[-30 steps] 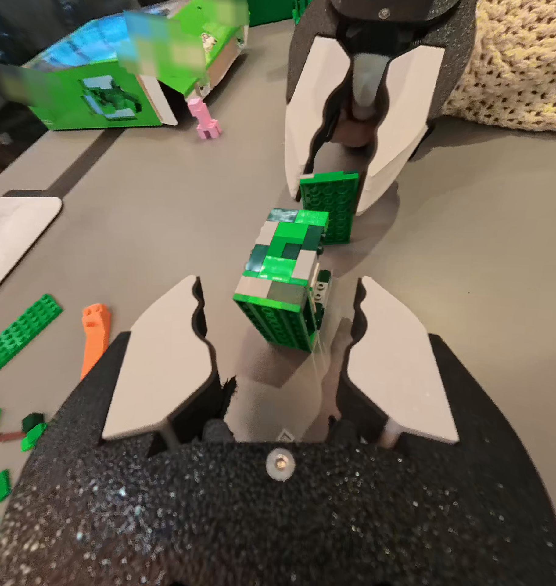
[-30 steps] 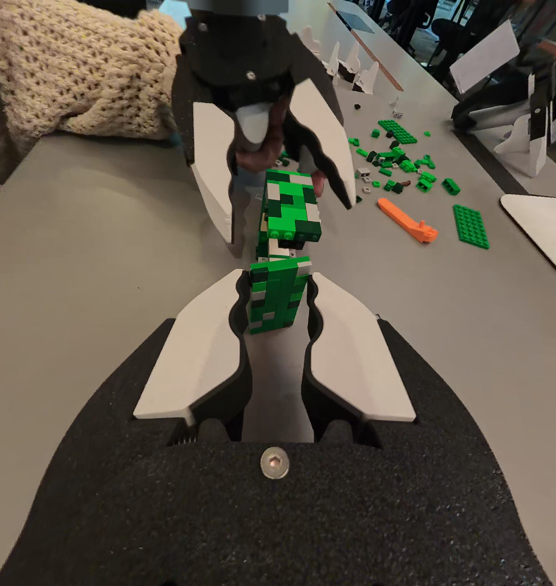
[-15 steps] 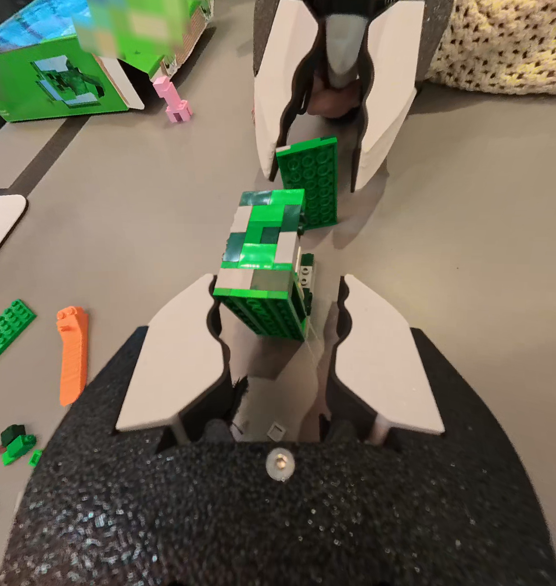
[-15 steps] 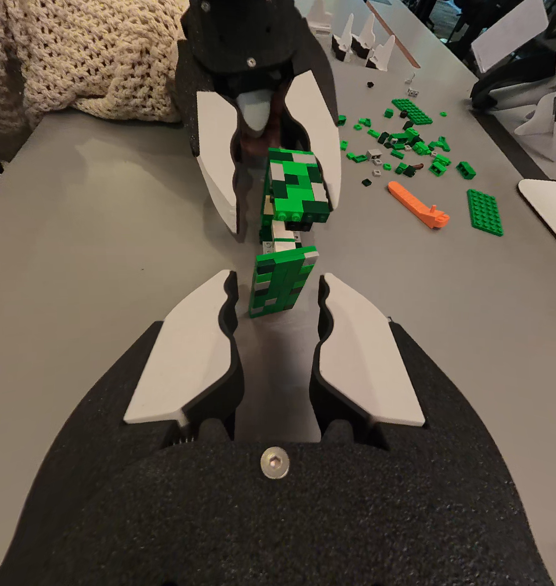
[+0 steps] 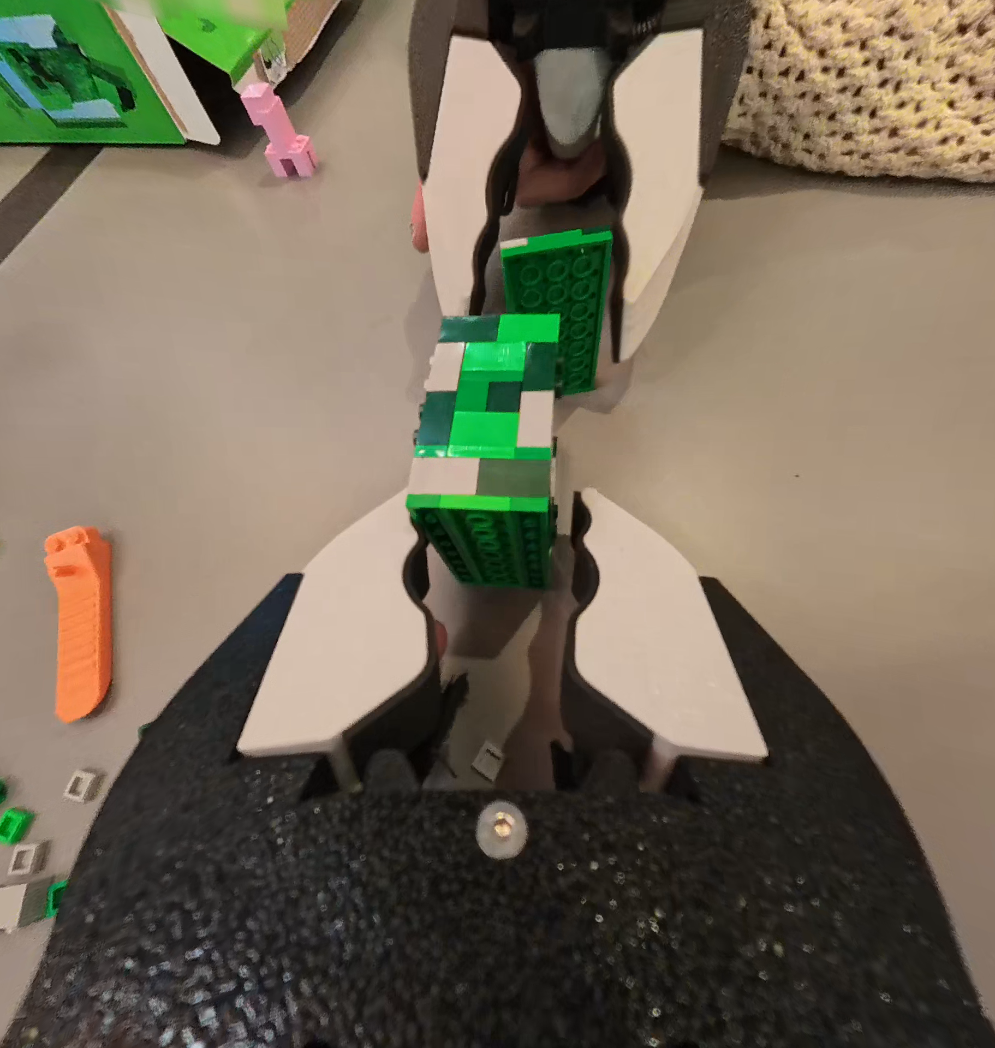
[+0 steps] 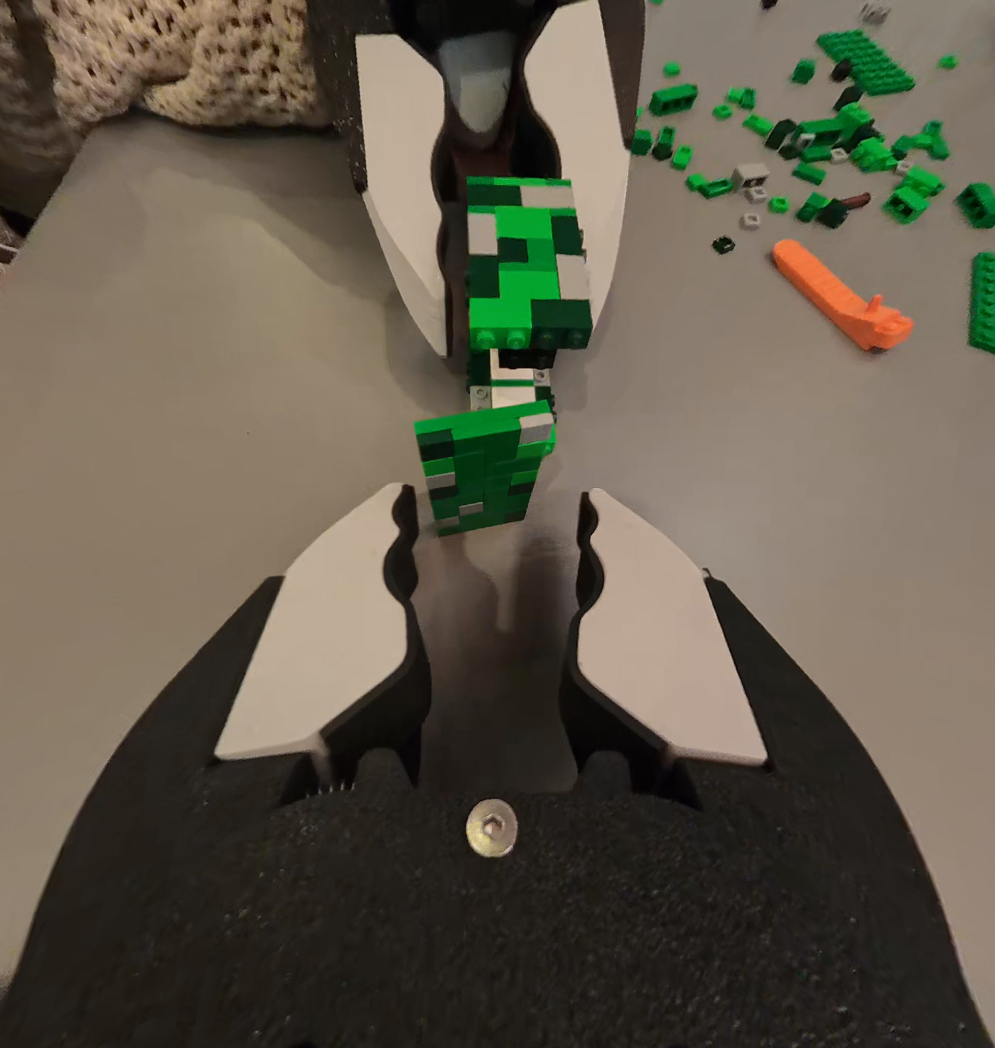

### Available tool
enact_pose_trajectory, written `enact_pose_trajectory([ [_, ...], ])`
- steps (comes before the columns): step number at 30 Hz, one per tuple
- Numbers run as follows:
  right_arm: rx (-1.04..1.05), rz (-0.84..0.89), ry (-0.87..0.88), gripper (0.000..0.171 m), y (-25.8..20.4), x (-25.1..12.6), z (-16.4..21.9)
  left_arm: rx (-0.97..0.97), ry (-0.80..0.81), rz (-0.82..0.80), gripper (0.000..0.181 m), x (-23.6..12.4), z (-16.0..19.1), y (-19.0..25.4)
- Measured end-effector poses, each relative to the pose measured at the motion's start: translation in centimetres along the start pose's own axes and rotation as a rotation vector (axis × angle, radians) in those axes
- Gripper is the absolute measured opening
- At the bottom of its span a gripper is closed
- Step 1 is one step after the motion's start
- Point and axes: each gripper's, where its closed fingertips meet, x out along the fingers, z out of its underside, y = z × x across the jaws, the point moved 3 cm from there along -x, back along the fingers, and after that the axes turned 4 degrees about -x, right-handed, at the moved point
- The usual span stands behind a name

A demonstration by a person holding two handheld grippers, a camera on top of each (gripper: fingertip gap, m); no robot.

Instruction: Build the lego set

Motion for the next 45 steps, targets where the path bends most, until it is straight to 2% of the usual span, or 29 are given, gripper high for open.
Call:
enact_pose_trajectory([
  [3, 0.0, 0.005, -0.024, 0.043, 0.3, 0.3, 0.1, 0.026, -0.037, -0.007, 0.039, 0.3, 0.3, 0.2],
  [6, -0.015, 0.024, -0.041, 0.034, 0.3, 0.5, 0.3, 0.044, -0.051, -0.015, 0.039, 0.5, 0.5, 0.3],
  [20, -0.02, 0.056, -0.069, 0.034, -0.1, 1.5, -0.2, 0.056, -0.049, -0.005, 0.037, 0.5, 0.5, 0.4],
  [29, -0.009, 0.057, -0.072, 0.044, -0.3, 2.3, -0.7, 0.048, -0.053, 0.0, 0.037, 0.5, 0.6, 0.4],
  [33, -0.02, 0.033, -0.073, 0.054, -0.6, 1.9, -0.4, 0.047, -0.054, 0.0, 0.037, 0.5, 0.6, 0.4],
  [39, -0.009, 0.038, -0.082, 0.052, -0.5, 0.9, 0.4, 0.043, -0.058, 0.002, 0.037, 0.5, 0.6, 0.4],
  [45, 0.059, 0.084, -0.098, 0.039, 0.0, -0.2, 0.5, 0.044, -0.063, -0.003, 0.038, 0.5, 0.7, 0.4],
])
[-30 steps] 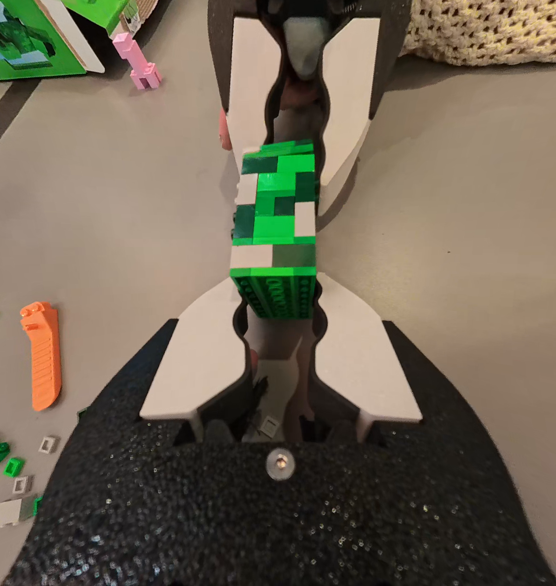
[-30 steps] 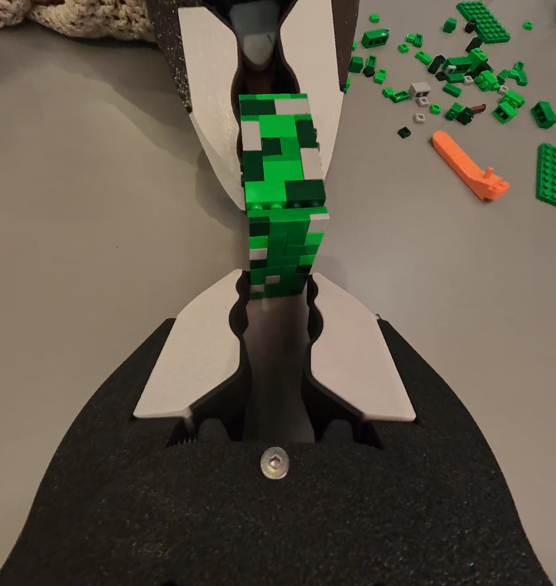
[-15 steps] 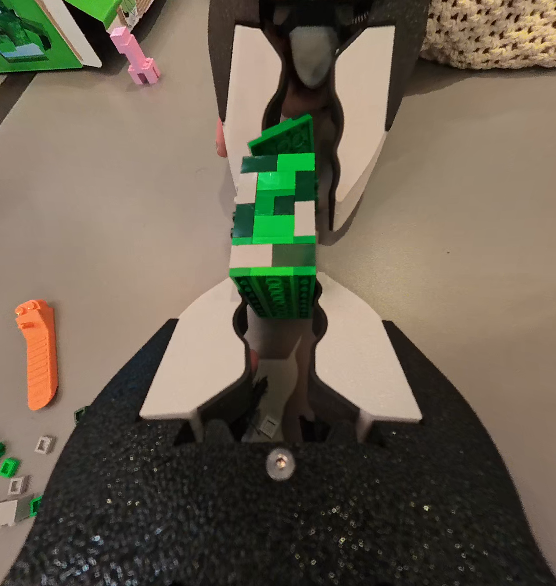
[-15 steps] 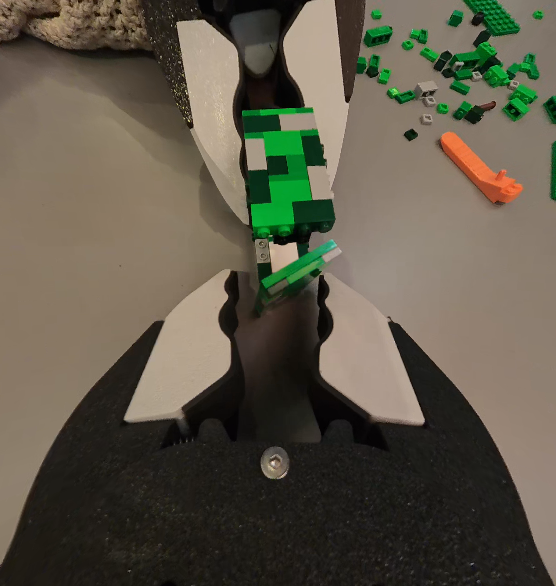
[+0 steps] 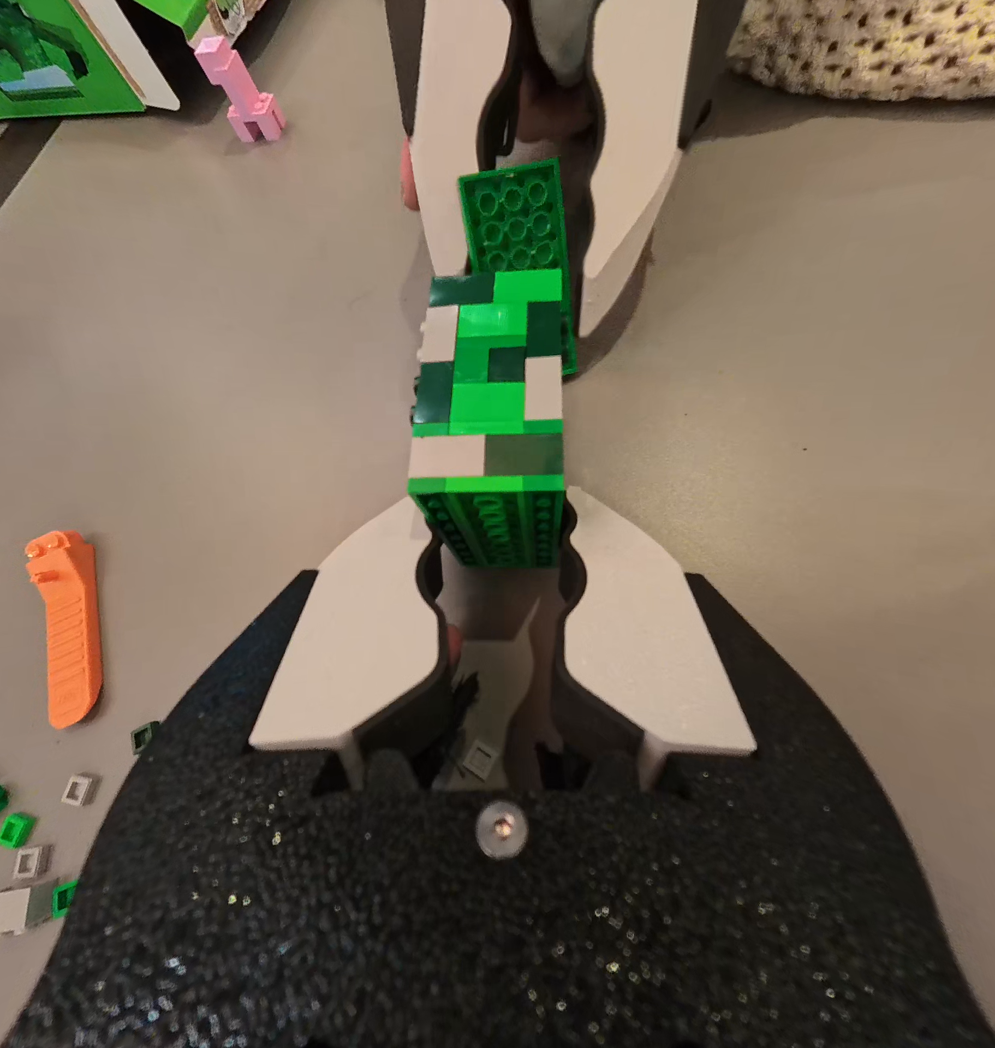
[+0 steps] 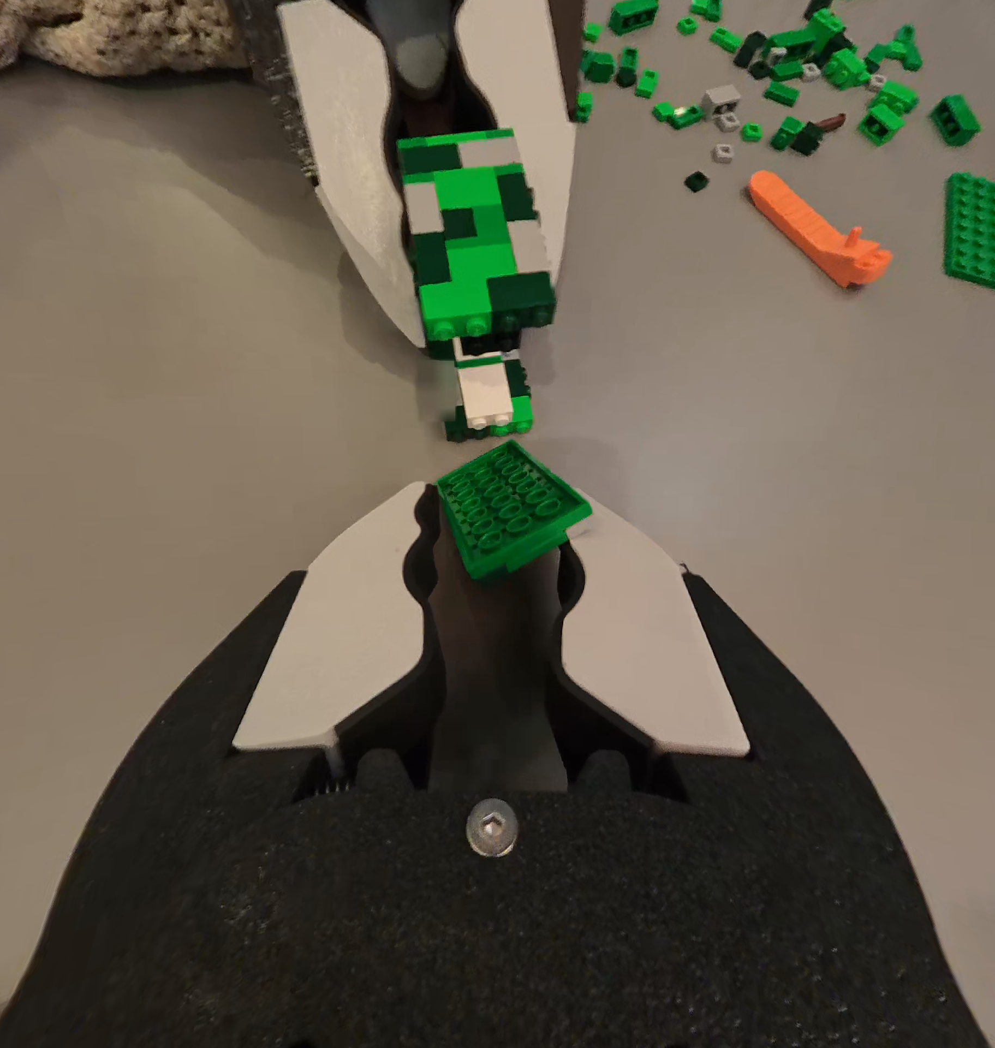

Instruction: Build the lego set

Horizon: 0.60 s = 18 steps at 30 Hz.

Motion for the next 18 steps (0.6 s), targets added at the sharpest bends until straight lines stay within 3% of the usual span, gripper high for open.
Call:
enact_pose_trajectory([
  [3, 0.125, 0.079, -0.081, 0.041, 0.7, 0.1, -0.1, -0.005, -0.004, -0.014, 0.038, 0.0, 0.0, 0.0],
  [8, 0.186, 0.066, -0.152, 0.052, -0.6, 0.9, -0.5, -0.027, -0.009, -0.022, 0.038, 0.0, 0.0, 0.0],
  [18, 0.224, 0.098, -0.04, 0.047, -0.8, -0.4, -2.6, -0.026, -0.01, -0.021, 0.038, 0.0, 0.0, 0.0],
])
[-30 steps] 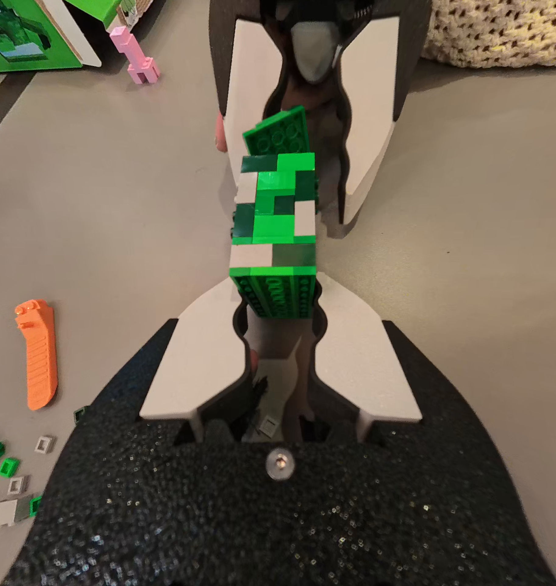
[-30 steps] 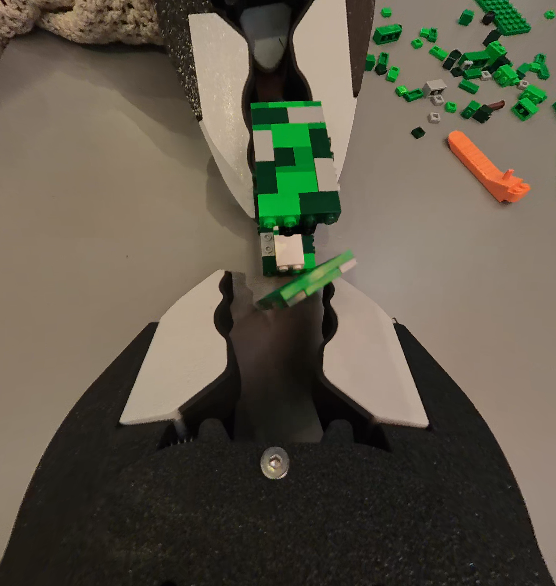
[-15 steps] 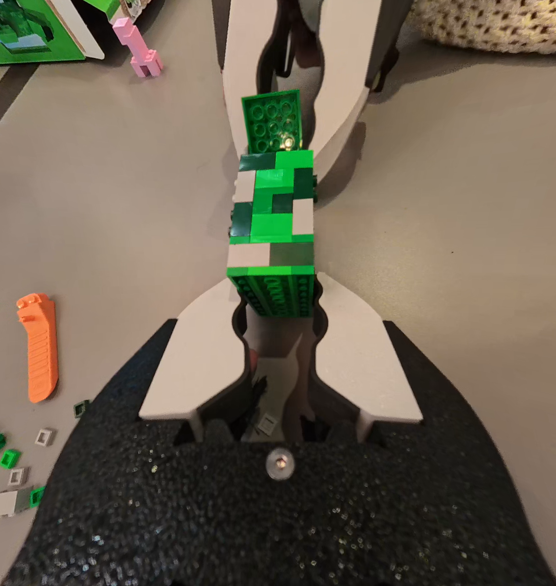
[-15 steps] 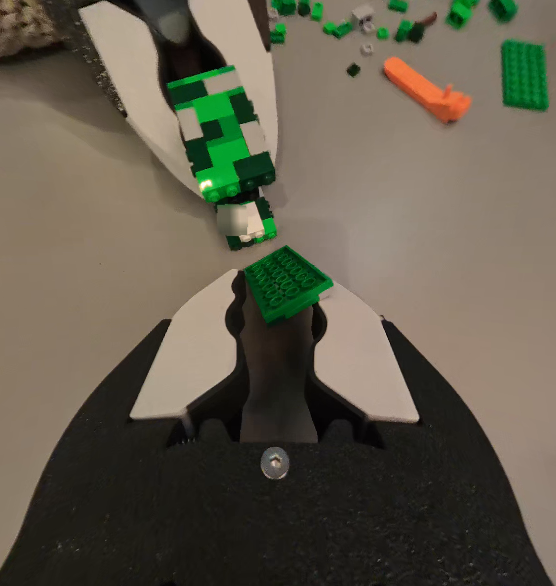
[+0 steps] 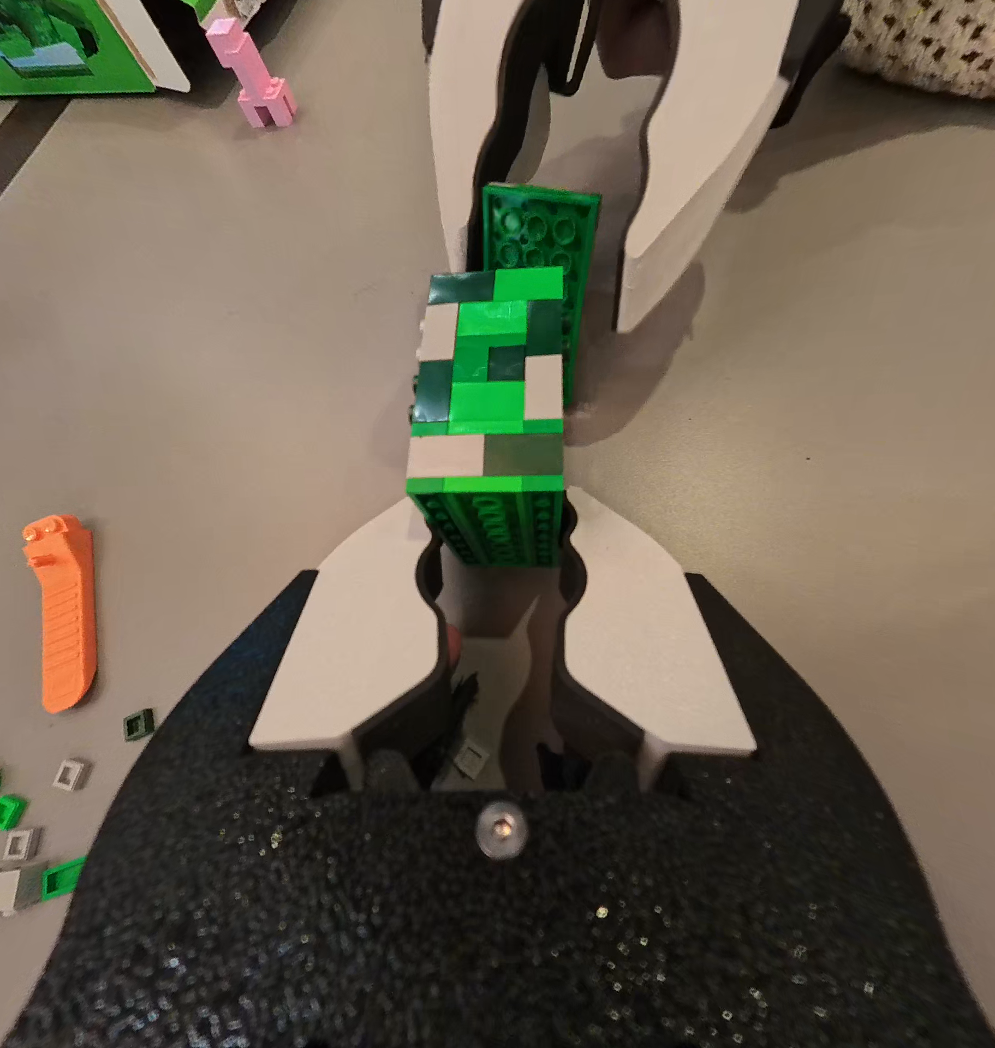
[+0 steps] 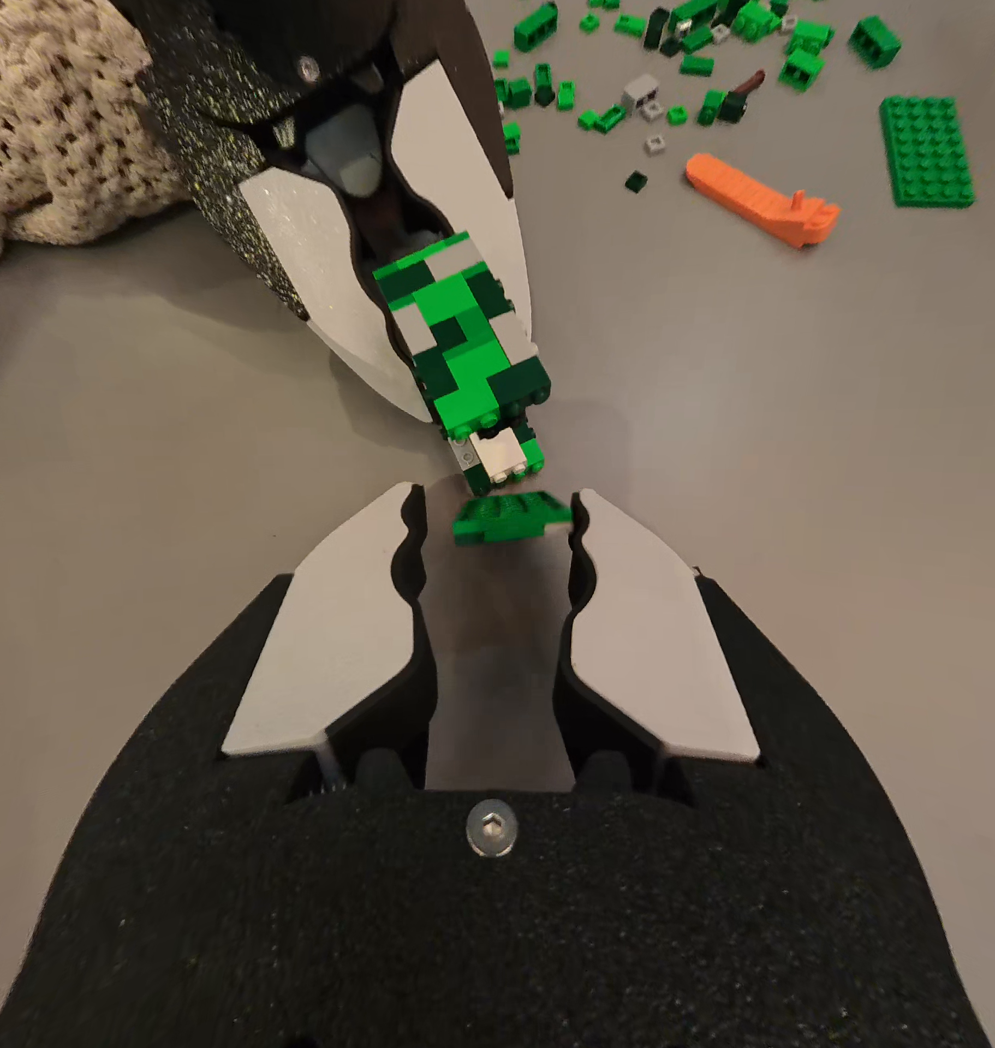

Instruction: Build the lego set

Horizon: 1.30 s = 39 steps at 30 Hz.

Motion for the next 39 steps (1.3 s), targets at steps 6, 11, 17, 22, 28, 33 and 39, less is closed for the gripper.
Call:
enact_pose_trajectory([
  [6, -0.045, 0.039, 0.019, 0.041, 0.3, 0.3, 0.0, 0.0, 0.0, 0.001, 0.038, 0.0, 0.0, 0.0],
  [11, -0.171, 0.04, -0.08, 0.064, 1.1, -0.4, 2.3, 0.007, 0.001, -0.003, 0.038, 0.0, 0.0, 0.0],
  [17, -0.236, -0.034, -0.131, 0.052, 1.6, -1.7, 5.2, 0.048, -0.012, 0.013, 0.062, -0.1, 0.3, 0.5],
  [22, -0.3, -0.03, -0.185, 0.032, 1.1, -1.2, 5.1, 0.058, 0.067, -0.049, 0.087, -1.8, -0.7, -0.3],
  [28, -0.379, 0.024, -0.154, 0.032, -0.1, -4.2, 3.0, 0.205, 0.273, -0.316, 0.079, -3.6, -6.8, 1.8],
  [33, -0.52, 0.03, -0.092, 0.032, -3.4, -6.0, 0.6, 0.384, 0.244, -0.46, 0.072, -1.4, -8.6, 7.5],
  [39, -0.581, -0.082, 0.084, 0.032, -6.0, -6.5, -1.4, 0.263, 0.18, -0.382, 0.058, -0.3, -7.4, 7.6],
])
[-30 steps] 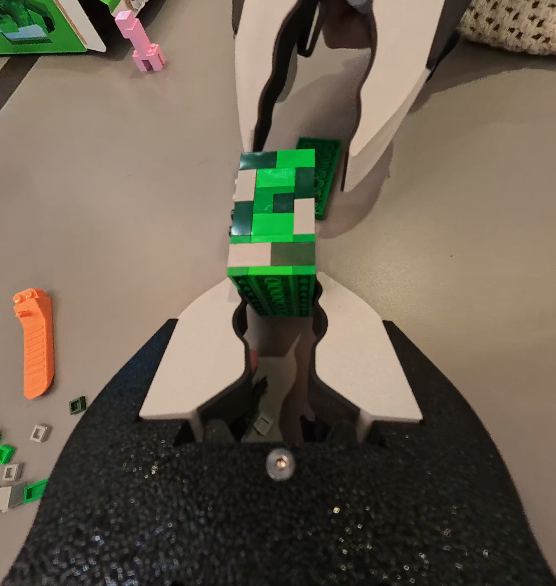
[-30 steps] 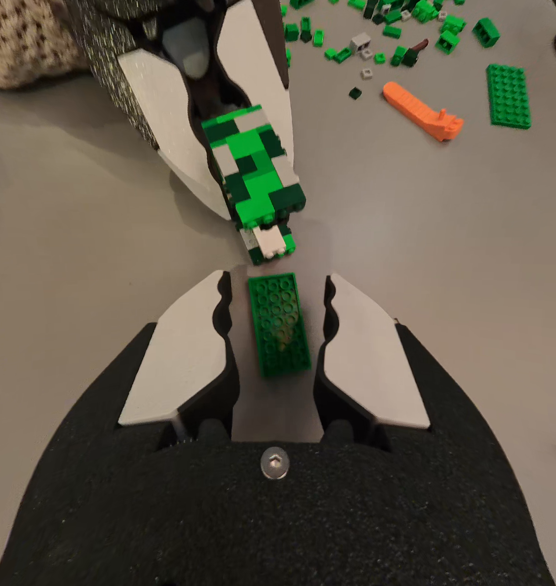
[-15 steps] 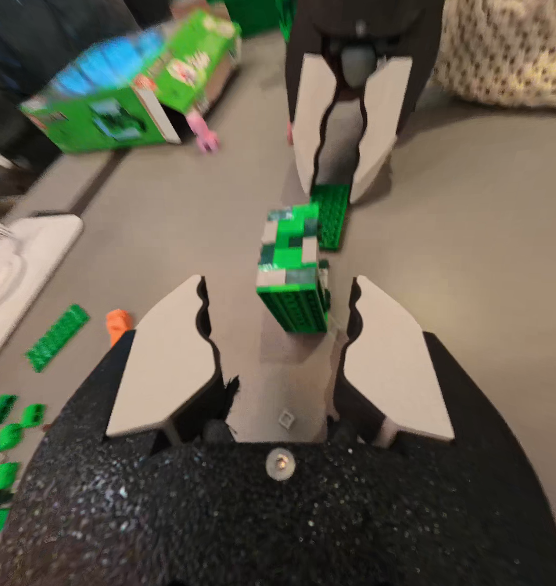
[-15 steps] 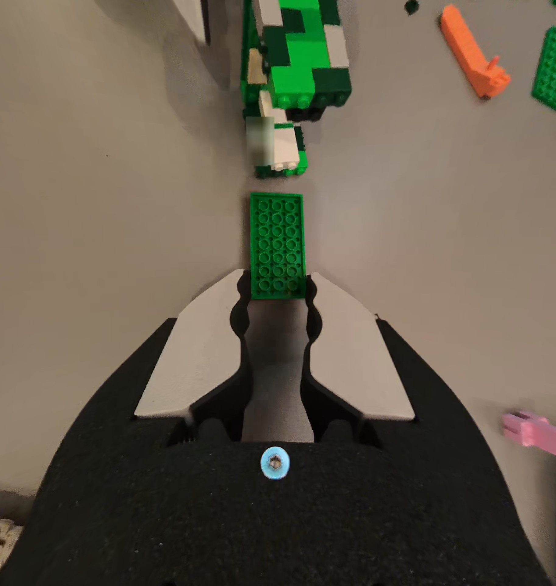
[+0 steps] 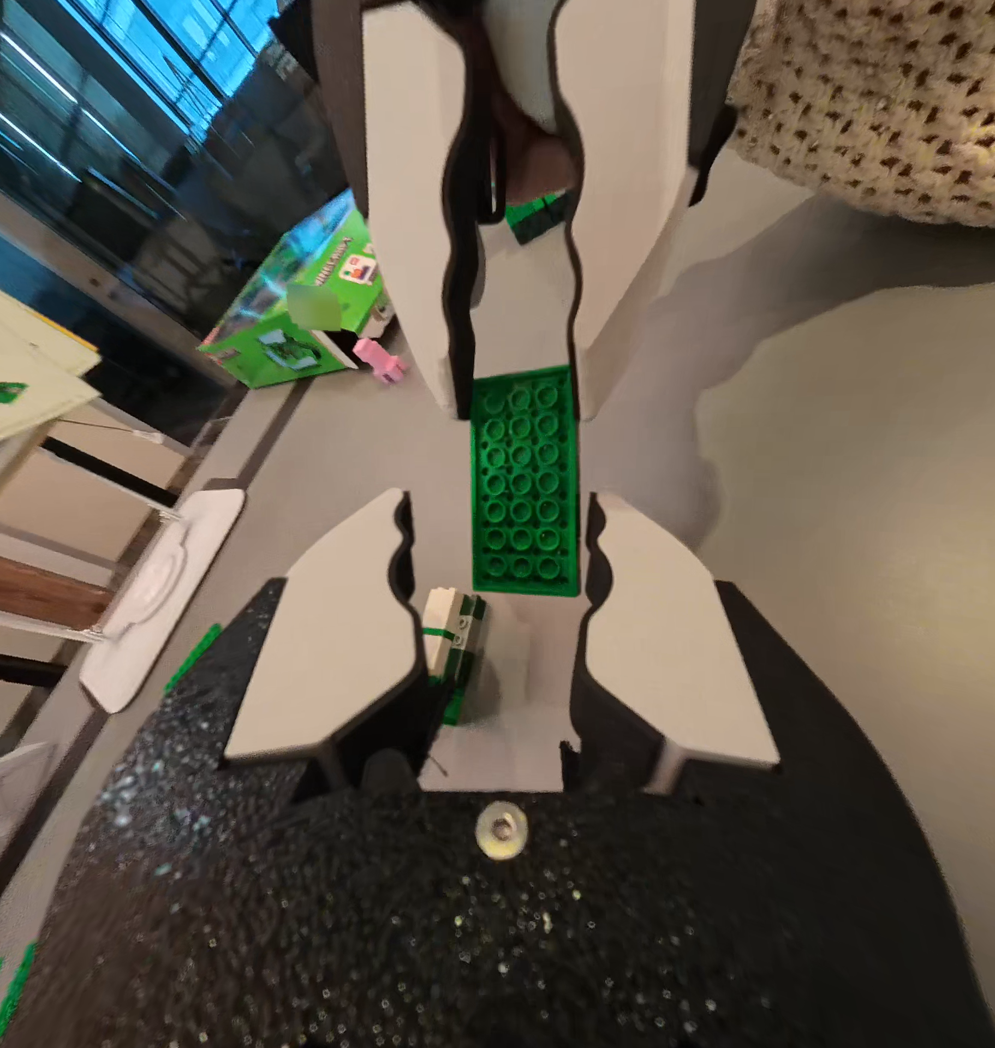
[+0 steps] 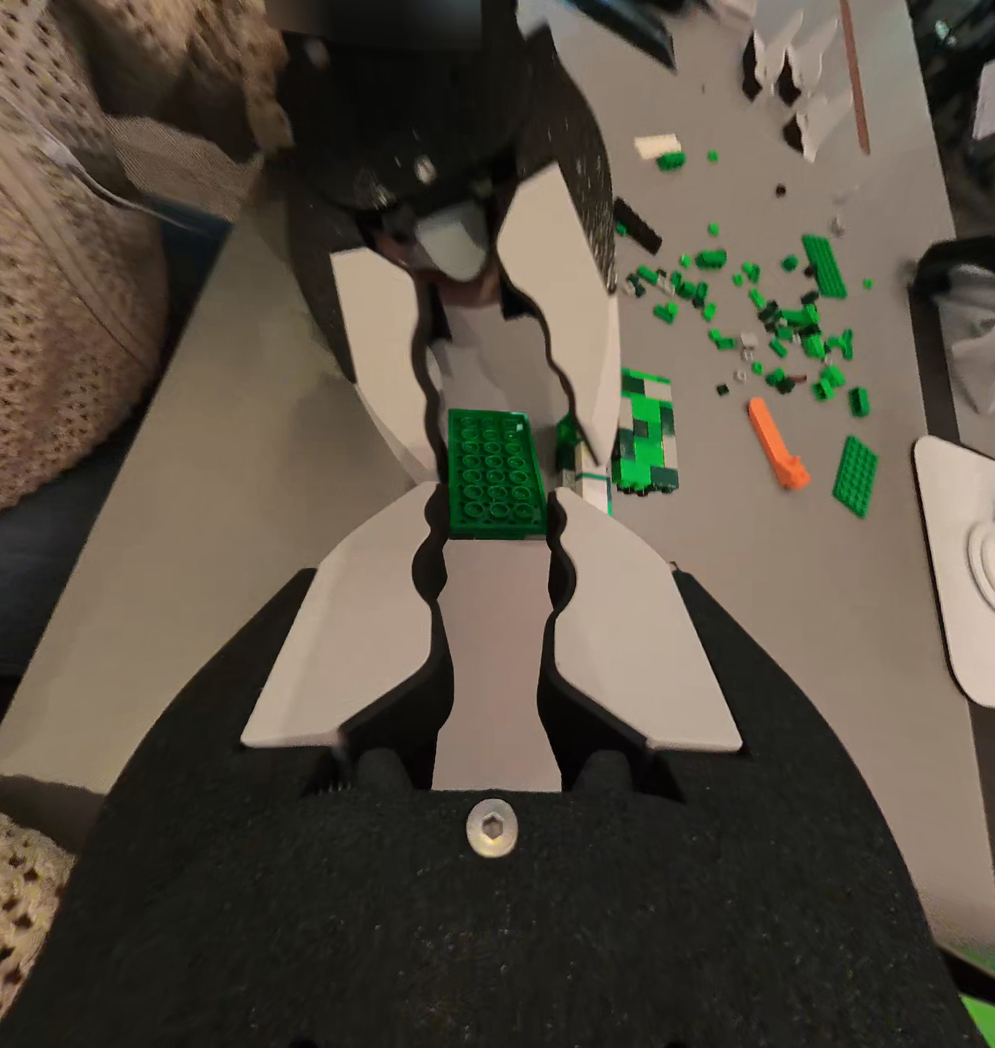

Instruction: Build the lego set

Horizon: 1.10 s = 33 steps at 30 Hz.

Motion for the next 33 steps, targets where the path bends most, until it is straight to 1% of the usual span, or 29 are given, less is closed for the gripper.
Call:
enact_pose_trajectory([
  [2, 0.001, -0.001, 0.054, 0.032, 0.0, -0.2, -0.6, -0.012, 0.019, 0.033, 0.045, 0.0, 0.1, 0.2],
  [3, -0.001, 0.005, 0.071, 0.032, 0.1, -0.2, -0.8, -0.019, 0.039, 0.047, 0.036, 0.0, 0.0, 0.4],
  [5, 0.006, 0.029, 0.136, 0.032, 0.6, -0.5, -1.2, -0.049, 0.092, 0.025, 0.035, 0.0, -0.4, 0.0],
  [8, 0.045, 0.087, 0.281, 0.05, 1.8, -1.0, -2.3, -0.177, 0.253, -0.032, 0.035, -0.8, -1.6, -1.6],
  [10, 0.096, 0.068, 0.381, 0.05, 2.1, -1.0, -3.1, -0.261, 0.365, -0.022, 0.035, -1.6, -2.5, -2.4],
  [12, 0.131, 0.074, 0.437, 0.044, 2.5, -0.6, -3.5, -0.29, 0.425, -0.002, 0.035, -2.1, -2.9, -2.5],
  [13, 0.144, 0.069, 0.464, 0.043, 2.6, -0.4, -3.7, -0.285, 0.445, 0.001, 0.035, -2.3, -3.1, -2.5],
  [17, 0.19, 0.035, 0.559, 0.044, 2.5, -0.4, -4.6, -0.243, 0.448, -0.018, 0.035, -2.3, -3.2, -2.1],
  [21, 0.234, 0.026, 0.593, 0.052, 2.9, -0.8, -4.4, -0.248, 0.455, -0.04, 0.035, -2.4, -3.0, -2.6],
  [24, 0.28, 0.009, 0.622, 0.052, 3.2, -1.2, -4.3, -0.257, 0.465, -0.045, 0.035, -2.4, -3.0, -2.9],
  [28, 0.322, -0.043, 0.683, 0.045, 3.1, -1.4, -4.7, -0.253, 0.479, -0.051, 0.035, -2.5, -3.0, -2.9],
  [30, 0.316, -0.051, 0.699, 0.033, 3.0, -1.4, -4.8, -0.263, 0.486, -0.047, 0.035, -2.5, -3.0, -2.9],
  [33, 0.315, -0.059, 0.701, 0.032, 3.0, -1.3, -4.7, -0.265, 0.489, -0.041, 0.035, -2.5, -3.0, -2.8],
])
